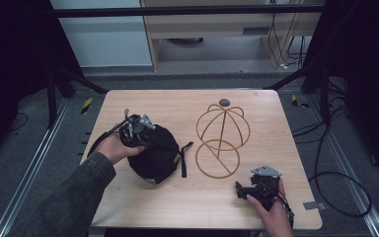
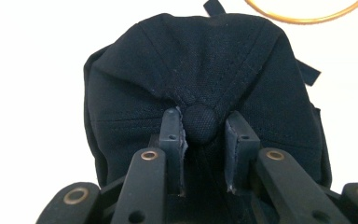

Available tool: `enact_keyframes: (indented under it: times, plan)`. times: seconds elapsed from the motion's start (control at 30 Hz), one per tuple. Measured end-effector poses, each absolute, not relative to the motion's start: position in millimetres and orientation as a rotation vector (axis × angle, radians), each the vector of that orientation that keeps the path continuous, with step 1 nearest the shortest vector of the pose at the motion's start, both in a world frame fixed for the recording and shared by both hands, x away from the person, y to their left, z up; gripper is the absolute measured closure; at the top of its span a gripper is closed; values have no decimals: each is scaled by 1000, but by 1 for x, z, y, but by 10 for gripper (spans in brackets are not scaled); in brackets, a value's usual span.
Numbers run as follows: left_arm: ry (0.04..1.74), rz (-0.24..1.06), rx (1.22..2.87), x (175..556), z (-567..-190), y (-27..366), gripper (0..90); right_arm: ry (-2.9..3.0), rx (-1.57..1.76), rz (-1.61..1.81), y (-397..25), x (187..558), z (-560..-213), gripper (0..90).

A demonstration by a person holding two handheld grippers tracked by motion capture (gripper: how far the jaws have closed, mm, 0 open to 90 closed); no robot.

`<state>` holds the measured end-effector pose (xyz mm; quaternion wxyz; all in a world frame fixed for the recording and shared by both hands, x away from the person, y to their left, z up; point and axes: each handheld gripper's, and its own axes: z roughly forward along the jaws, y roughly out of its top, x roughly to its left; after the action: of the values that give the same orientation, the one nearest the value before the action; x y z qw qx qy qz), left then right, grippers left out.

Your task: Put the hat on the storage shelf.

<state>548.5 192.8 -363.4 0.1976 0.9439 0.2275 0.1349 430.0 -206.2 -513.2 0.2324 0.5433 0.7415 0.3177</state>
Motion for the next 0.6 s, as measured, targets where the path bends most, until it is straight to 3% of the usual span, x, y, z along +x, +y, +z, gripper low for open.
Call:
enact_keyframes:
  times: [0.6]
  plan:
    - [563,462,2551,527,-318,196,724,2039,1490,873,-206,430,-513,4]
